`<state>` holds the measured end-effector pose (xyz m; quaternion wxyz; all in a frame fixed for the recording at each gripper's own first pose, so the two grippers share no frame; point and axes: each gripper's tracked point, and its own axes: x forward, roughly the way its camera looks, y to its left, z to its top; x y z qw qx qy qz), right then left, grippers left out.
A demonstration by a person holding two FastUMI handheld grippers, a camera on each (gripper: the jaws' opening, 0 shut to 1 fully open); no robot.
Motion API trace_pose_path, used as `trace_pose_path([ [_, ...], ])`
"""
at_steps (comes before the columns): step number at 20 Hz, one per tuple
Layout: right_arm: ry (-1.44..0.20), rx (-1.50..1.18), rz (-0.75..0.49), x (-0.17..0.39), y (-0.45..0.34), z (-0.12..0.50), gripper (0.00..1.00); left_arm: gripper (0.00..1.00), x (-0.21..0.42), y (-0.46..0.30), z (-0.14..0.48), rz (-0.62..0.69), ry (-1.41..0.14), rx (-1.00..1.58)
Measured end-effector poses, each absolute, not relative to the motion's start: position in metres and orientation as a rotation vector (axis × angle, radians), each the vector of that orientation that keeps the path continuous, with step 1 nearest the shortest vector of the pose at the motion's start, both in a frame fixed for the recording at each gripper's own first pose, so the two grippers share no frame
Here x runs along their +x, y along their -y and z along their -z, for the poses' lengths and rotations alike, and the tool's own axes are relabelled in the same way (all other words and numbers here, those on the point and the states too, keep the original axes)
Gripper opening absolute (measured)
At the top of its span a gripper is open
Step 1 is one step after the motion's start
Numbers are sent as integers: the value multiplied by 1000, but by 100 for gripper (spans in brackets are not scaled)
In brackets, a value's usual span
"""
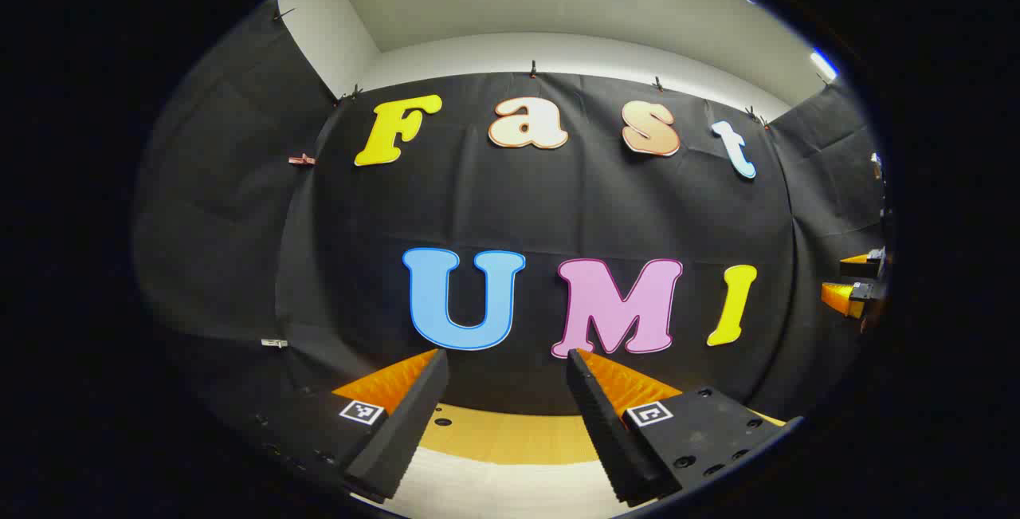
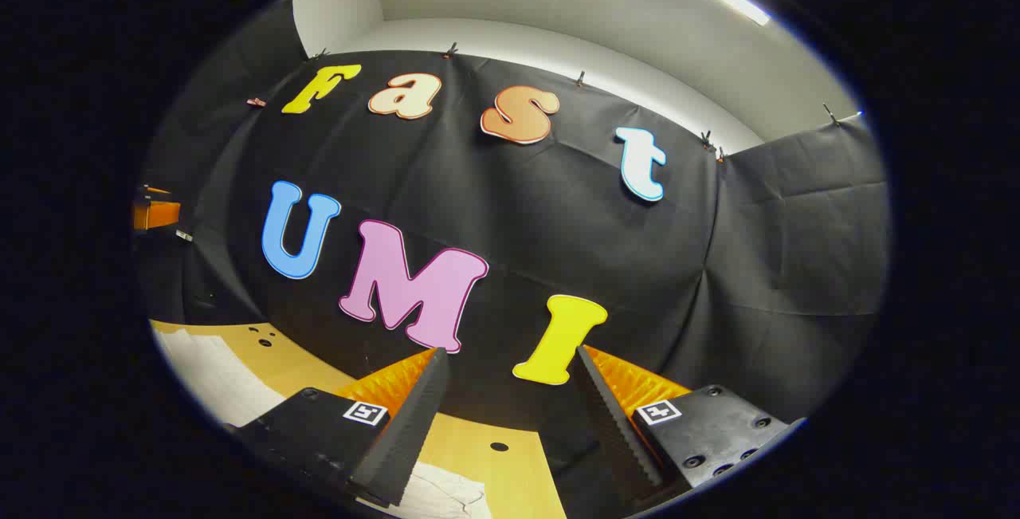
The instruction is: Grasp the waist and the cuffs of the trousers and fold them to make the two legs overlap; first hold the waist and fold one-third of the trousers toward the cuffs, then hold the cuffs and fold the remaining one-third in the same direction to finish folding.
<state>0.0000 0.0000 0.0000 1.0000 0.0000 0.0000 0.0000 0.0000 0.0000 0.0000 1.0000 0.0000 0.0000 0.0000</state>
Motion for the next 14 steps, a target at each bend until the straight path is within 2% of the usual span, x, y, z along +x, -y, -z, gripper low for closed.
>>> trace_pose_path([
  [7,2,16,31,12,-25,-10,97,94,16,3,-4,95,16,-48],
  [14,-26,-16,69,4,-41,-8,97,94,44,-41,4,77,12,-6],
])
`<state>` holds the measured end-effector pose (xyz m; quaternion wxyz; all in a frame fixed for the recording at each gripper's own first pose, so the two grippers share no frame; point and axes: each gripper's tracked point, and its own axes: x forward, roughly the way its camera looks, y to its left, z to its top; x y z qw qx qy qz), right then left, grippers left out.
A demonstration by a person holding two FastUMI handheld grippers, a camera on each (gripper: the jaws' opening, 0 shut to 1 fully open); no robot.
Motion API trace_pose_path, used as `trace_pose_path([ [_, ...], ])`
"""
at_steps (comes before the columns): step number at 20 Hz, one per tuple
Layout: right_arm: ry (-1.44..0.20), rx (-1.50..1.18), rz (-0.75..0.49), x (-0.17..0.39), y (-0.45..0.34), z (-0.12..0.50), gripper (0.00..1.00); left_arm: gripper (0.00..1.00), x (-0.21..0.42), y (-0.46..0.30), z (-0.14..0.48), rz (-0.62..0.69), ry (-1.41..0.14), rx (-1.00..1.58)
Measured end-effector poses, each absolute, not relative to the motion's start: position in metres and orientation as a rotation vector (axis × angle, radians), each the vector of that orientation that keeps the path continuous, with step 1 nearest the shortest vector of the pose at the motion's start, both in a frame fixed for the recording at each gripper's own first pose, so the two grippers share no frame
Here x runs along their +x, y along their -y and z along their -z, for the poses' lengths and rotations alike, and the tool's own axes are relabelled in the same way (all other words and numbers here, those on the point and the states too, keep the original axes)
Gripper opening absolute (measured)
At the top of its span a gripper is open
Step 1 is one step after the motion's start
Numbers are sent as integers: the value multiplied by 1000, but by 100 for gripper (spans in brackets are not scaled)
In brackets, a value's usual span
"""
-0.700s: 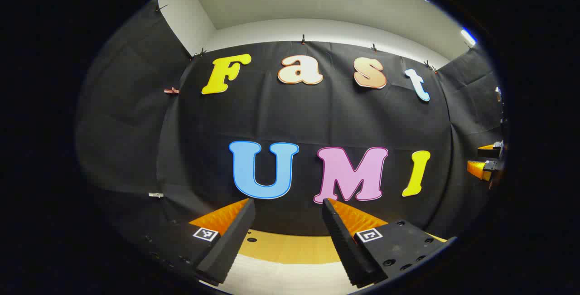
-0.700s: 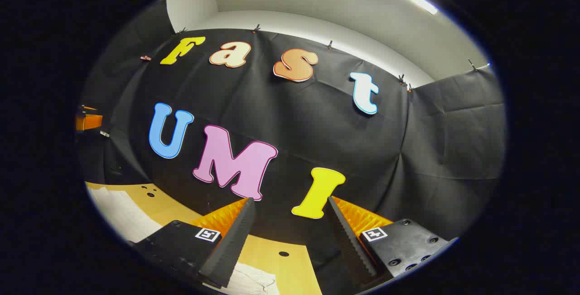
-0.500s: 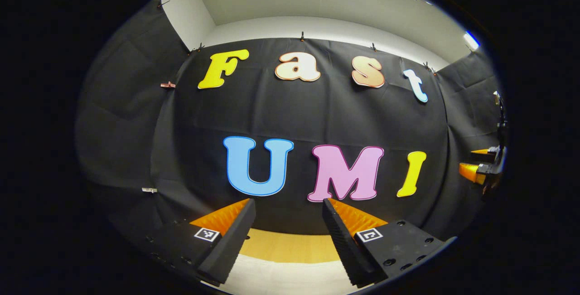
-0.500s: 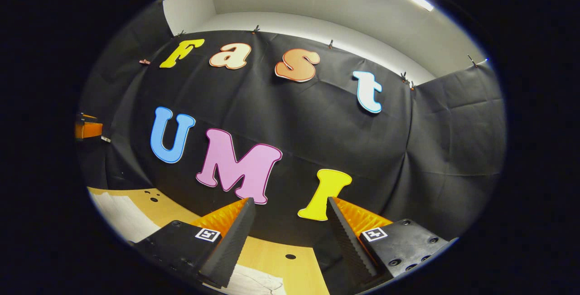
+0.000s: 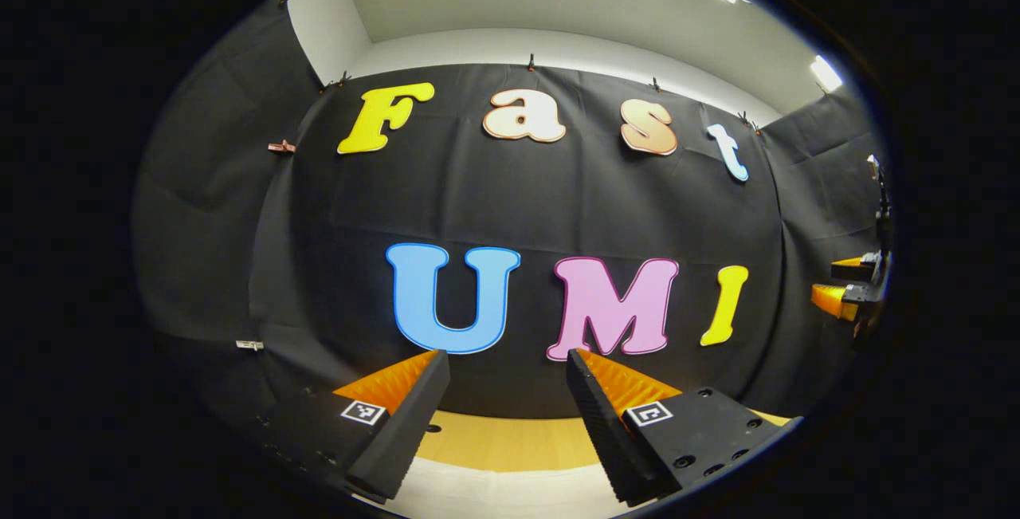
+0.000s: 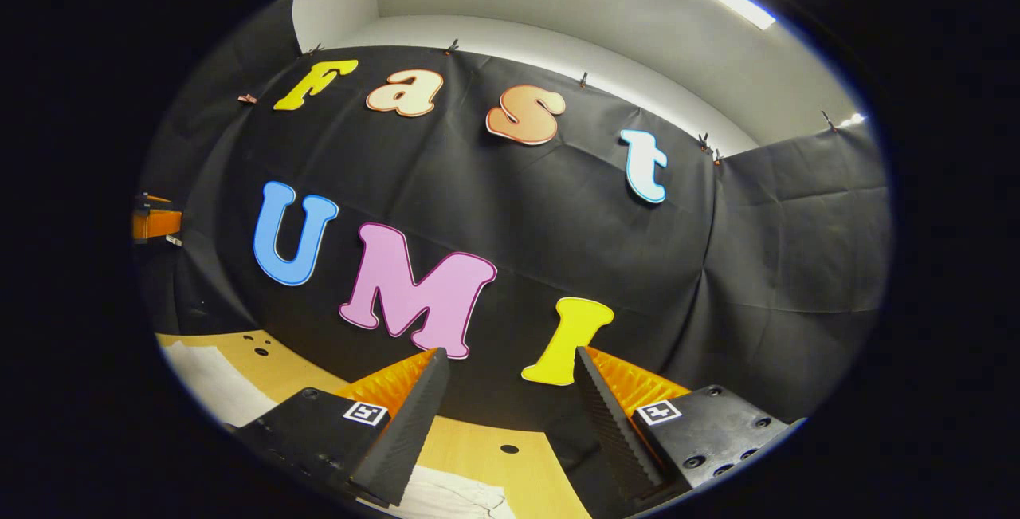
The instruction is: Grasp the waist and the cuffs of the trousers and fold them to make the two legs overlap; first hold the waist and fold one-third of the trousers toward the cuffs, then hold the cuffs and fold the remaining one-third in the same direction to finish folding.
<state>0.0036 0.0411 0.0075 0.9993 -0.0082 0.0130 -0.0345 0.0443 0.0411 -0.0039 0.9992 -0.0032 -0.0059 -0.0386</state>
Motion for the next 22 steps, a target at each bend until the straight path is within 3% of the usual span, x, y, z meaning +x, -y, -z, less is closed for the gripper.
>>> trace_pose_path([
  [5,-57,-97,55,-5,-44,6,97,94,42,-63,7,83,46,88],
  [12,-189,-429,-30,-39,-50,78,97,92,14,-118,69,138,-39,563],
  [22,-263,-889,-377,-111,-124,186,95,90,-53,-168,262,488,-390,1067],
])
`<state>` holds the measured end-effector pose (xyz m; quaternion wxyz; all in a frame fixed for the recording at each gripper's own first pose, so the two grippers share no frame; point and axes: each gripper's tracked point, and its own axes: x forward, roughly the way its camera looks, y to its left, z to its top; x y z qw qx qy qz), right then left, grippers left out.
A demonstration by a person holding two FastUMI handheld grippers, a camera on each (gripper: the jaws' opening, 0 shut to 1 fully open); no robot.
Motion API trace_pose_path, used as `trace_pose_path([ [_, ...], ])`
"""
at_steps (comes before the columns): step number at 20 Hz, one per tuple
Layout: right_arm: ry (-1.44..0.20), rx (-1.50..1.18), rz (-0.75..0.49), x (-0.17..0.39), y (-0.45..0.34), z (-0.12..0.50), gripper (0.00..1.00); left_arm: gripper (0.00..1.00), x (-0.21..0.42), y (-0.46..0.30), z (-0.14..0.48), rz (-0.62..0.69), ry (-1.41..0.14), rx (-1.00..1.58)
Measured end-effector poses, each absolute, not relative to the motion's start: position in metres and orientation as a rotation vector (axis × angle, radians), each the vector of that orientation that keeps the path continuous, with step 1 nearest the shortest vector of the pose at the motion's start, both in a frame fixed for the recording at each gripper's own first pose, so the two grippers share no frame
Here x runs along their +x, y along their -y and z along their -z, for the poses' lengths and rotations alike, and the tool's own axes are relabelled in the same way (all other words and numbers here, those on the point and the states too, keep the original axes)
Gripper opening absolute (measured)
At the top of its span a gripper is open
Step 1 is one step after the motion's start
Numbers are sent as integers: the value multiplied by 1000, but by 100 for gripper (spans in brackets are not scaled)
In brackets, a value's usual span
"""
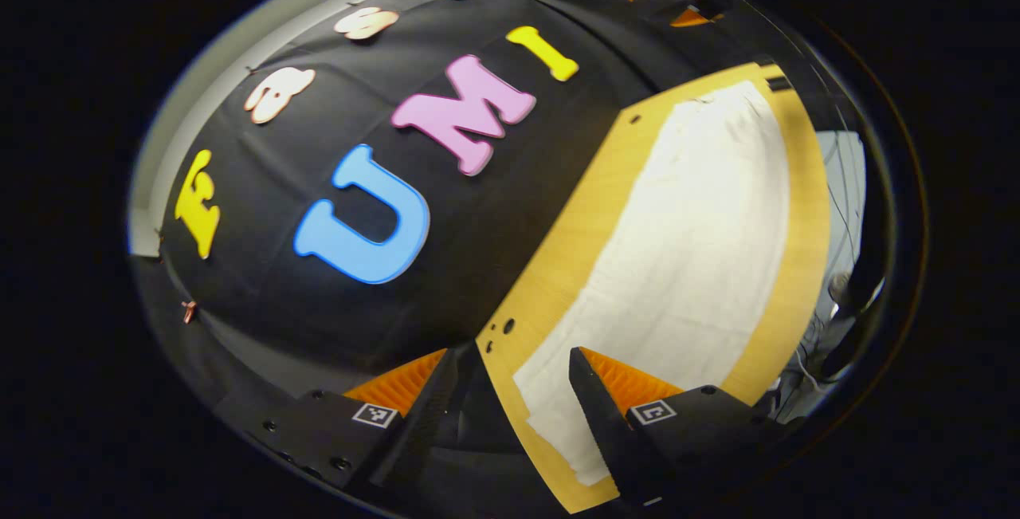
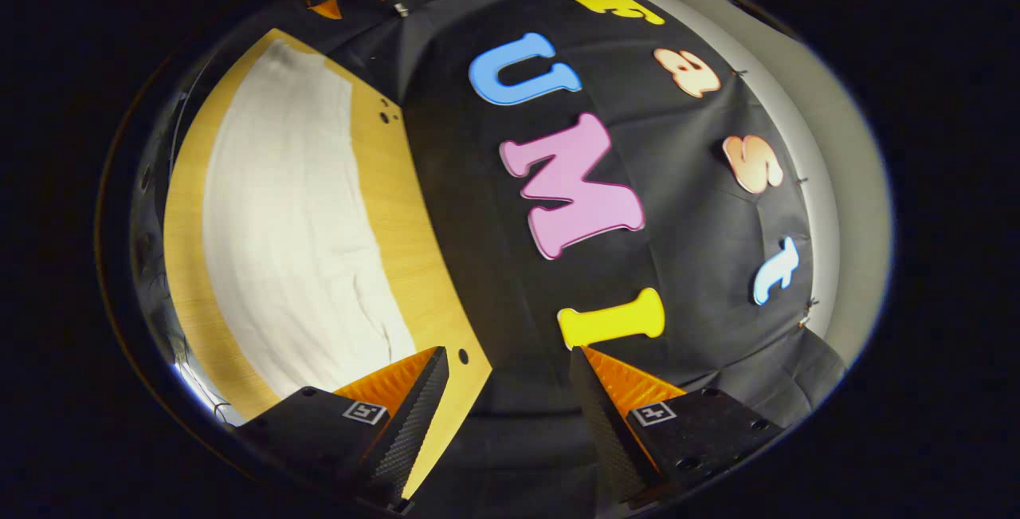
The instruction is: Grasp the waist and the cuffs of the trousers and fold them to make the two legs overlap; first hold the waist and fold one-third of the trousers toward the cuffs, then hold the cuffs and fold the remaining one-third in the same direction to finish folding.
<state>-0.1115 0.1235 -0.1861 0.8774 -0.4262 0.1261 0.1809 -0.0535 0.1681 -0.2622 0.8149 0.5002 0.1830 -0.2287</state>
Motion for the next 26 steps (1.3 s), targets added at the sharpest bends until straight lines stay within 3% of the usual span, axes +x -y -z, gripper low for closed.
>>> trace_pose_path([
  [4,-370,-900,-446,-143,-128,236,95,90,-90,-194,335,644,-559,1178],
  [12,-536,-923,-567,-186,-127,319,95,90,-124,-254,419,742,-791,1290],
  [20,-605,-947,-658,-203,-135,373,95,90,-102,-269,459,793,-831,1436],
  [26,-634,-949,-679,-204,-137,398,95,84,-69,-267,472,811,-829,1458],
])
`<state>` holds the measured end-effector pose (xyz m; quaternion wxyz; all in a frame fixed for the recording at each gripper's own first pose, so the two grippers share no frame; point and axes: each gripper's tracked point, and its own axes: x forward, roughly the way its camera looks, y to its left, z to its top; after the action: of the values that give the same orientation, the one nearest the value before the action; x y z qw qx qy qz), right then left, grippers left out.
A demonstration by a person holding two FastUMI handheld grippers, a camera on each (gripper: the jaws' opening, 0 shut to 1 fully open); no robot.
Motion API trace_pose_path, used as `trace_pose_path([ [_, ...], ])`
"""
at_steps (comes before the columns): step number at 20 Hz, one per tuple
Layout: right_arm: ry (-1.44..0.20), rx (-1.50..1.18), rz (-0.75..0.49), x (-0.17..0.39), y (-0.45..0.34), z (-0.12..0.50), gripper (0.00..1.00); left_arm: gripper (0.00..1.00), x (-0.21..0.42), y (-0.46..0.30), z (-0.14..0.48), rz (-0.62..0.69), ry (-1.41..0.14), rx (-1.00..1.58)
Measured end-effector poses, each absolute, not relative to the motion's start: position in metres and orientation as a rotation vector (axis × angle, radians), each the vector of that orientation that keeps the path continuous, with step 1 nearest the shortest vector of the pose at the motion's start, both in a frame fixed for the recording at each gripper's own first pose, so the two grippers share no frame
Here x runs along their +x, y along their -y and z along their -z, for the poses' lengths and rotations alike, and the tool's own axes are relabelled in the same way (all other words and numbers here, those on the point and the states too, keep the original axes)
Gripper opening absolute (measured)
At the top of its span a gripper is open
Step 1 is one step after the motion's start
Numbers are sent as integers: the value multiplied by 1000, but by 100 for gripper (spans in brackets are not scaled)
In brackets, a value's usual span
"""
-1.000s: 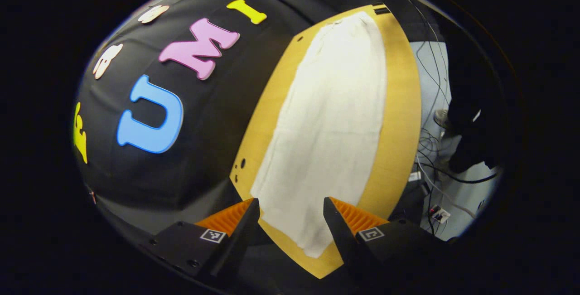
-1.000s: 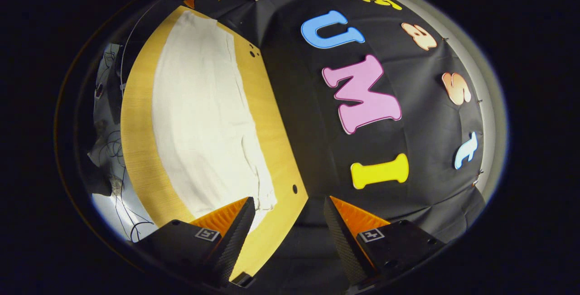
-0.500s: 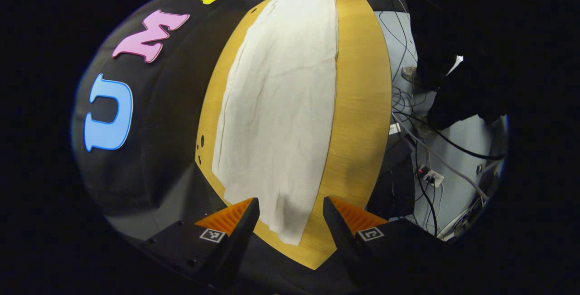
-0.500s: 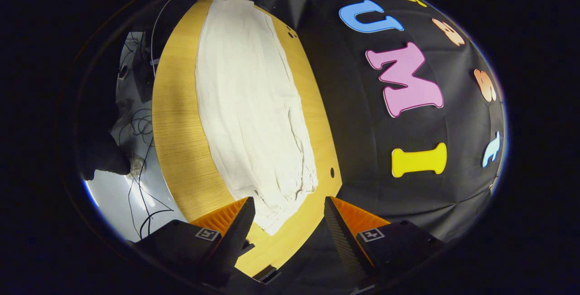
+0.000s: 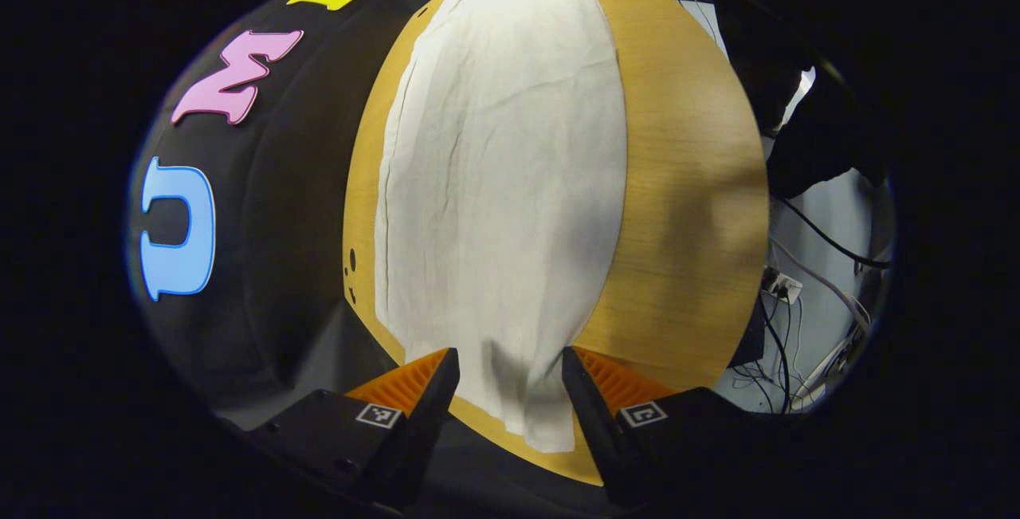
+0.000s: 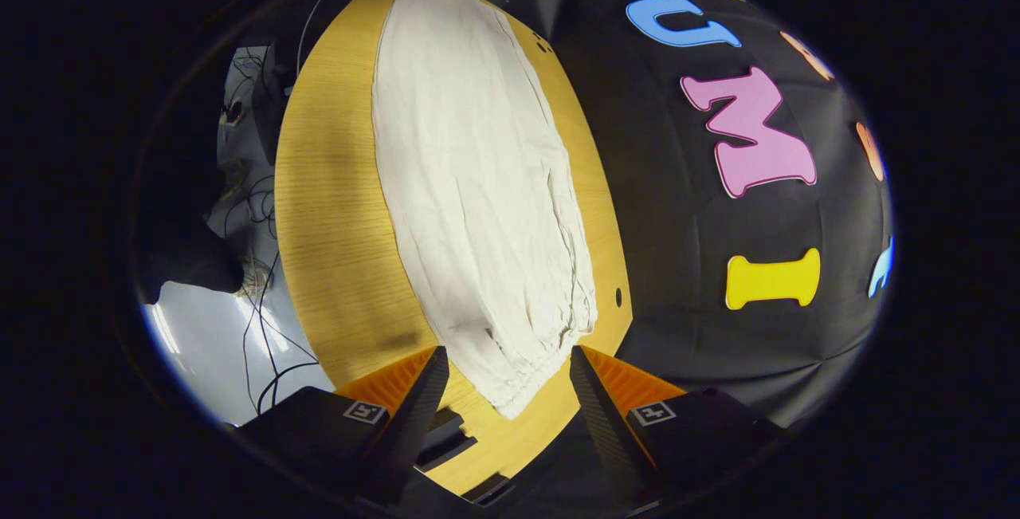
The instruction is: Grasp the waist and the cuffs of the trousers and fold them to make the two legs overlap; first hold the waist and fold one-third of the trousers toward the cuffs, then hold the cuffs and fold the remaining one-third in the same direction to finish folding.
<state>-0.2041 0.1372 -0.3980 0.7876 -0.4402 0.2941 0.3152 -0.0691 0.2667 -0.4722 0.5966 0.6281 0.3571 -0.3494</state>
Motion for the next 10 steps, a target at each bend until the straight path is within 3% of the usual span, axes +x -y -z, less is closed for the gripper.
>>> trace_pose_path([
  [5,-649,-941,-694,-195,-137,415,95,58,-50,-263,488,815,-869,1451],
  [6,-653,-939,-698,-194,-137,418,95,39,-48,-263,491,813,-882,1452],
  [7,-655,-942,-704,-192,-138,421,95,35,-46,-264,495,810,-891,1456],
  [8,-658,-943,-715,-192,-138,425,95,20,-45,-265,496,805,-894,1463],
  [10,-660,-951,-741,-192,-140,434,95,10,-41,-264,497,801,-895,1470],
])
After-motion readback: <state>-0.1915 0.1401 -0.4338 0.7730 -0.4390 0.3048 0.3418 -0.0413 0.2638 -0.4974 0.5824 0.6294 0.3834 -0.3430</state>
